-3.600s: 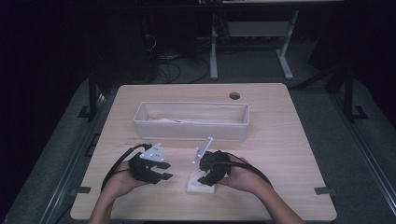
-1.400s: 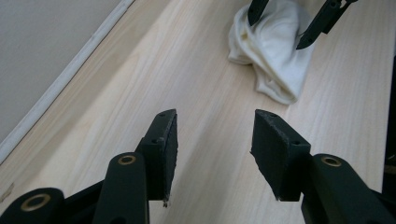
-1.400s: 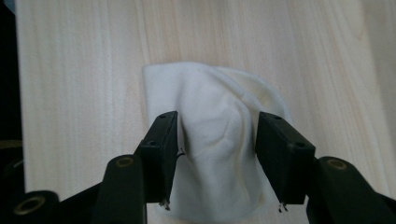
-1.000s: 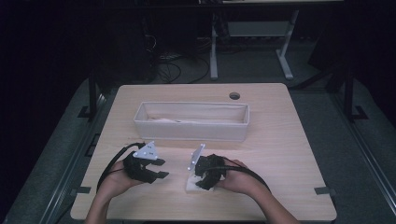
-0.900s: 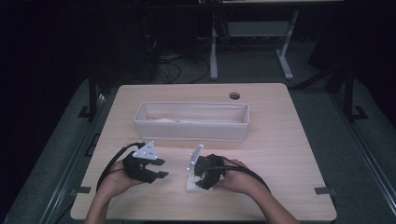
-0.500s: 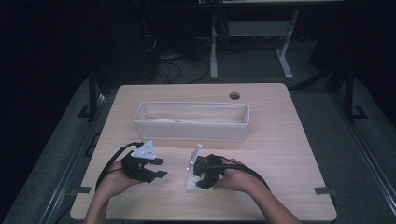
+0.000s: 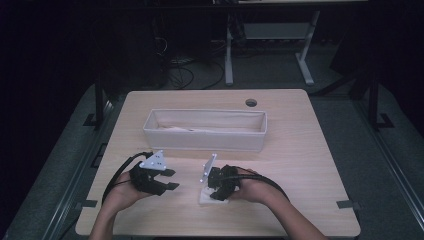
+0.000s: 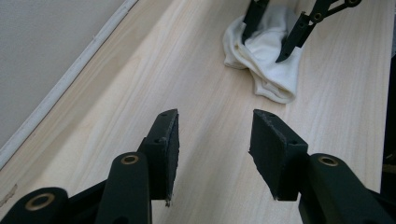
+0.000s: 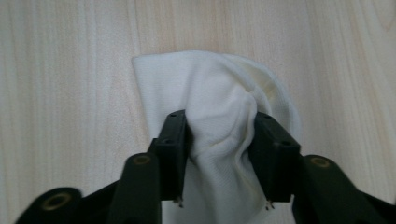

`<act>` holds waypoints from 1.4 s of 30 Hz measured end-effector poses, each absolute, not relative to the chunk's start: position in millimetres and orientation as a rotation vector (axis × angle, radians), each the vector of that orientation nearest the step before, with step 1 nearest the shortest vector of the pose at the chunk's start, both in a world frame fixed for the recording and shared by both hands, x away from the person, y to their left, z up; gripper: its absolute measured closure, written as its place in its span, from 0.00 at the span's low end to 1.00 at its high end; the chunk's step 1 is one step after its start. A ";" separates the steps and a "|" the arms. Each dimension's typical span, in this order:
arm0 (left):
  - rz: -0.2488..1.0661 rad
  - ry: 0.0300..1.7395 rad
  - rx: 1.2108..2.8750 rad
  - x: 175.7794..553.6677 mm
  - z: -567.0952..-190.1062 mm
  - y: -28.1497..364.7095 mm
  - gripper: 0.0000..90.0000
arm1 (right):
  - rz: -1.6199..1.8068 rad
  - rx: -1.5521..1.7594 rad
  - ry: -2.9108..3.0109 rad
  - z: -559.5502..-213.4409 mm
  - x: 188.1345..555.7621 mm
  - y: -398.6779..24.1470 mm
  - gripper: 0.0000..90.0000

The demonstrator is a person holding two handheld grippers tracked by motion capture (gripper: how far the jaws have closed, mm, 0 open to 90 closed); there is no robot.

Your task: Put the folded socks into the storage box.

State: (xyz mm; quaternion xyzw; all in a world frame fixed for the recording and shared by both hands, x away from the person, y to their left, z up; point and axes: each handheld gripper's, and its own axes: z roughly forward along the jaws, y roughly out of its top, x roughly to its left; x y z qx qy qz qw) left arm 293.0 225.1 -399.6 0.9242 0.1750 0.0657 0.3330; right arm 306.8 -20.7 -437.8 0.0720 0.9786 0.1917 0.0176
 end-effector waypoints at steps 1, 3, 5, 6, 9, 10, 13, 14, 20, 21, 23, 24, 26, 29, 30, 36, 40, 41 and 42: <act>0.171 0.458 2.416 293.3 -399.5 225.8 0.58 | 0.595 0.225 3.039 -437.7 306.9 -20.8 0.70; 0.171 0.464 2.410 293.3 -399.7 226.2 0.58 | 0.591 0.230 3.035 -437.6 306.6 -20.4 0.73; 0.171 0.459 2.417 293.6 -399.9 226.2 0.58 | 0.588 0.235 3.036 -437.4 307.3 -20.2 0.76; 0.170 0.464 2.414 293.4 -400.2 225.8 0.58 | 0.586 0.243 3.038 -437.3 307.8 -20.1 0.78; 0.172 0.458 2.419 293.6 -400.0 226.0 0.58 | 0.575 0.251 3.043 -436.9 308.5 -19.0 0.82; 0.171 0.461 2.414 293.5 -399.9 226.2 0.58 | 0.574 0.253 3.044 -436.8 308.7 -18.9 0.82; 0.172 0.462 2.413 293.4 -399.5 227.6 0.58 | 0.586 0.258 3.047 -436.9 309.9 -19.8 0.84; 0.172 0.465 2.412 293.5 -399.5 228.1 0.58 | 0.588 0.267 3.053 -436.7 310.4 -20.0 0.84; 0.174 0.472 2.405 293.9 -399.2 230.0 0.58 | 0.601 0.264 3.049 -431.6 309.4 -21.6 0.86; 0.173 0.474 2.403 294.1 -399.1 230.3 0.58 | 0.600 0.267 3.055 -430.2 309.1 -22.1 0.86; 0.177 0.473 2.405 294.2 -398.9 230.6 0.58 | 0.601 0.269 3.050 -427.3 308.4 -23.5 0.86; 0.177 0.475 2.403 294.2 -398.9 230.9 0.58 | 0.608 0.263 3.048 -426.0 308.4 -24.4 0.86; 0.177 0.477 2.402 294.1 -398.6 231.4 0.58 | 0.613 0.270 3.042 -424.1 308.4 -26.3 0.86; 0.180 0.473 2.403 294.4 -398.1 231.8 0.59 | 0.624 0.290 3.036 -422.1 308.4 -29.4 0.86; 0.180 0.474 2.402 294.3 -398.3 231.7 0.59 | 0.622 0.286 3.028 -421.4 308.3 -30.4 0.86; 0.183 0.473 2.402 294.4 -397.5 232.3 0.59 | 0.661 0.308 3.009 -414.5 308.8 -36.8 0.86; 0.185 0.477 2.394 294.0 -397.2 232.2 0.59 | 0.667 0.317 2.999 -408.0 309.5 -41.4 0.86; 0.185 0.477 2.396 294.1 -397.2 232.3 0.59 | 0.671 0.306 2.996 -407.4 309.7 -42.3 0.86; 0.184 0.481 2.392 294.0 -397.5 232.3 0.59 | 0.666 0.303 2.994 -407.4 309.3 -42.9 0.86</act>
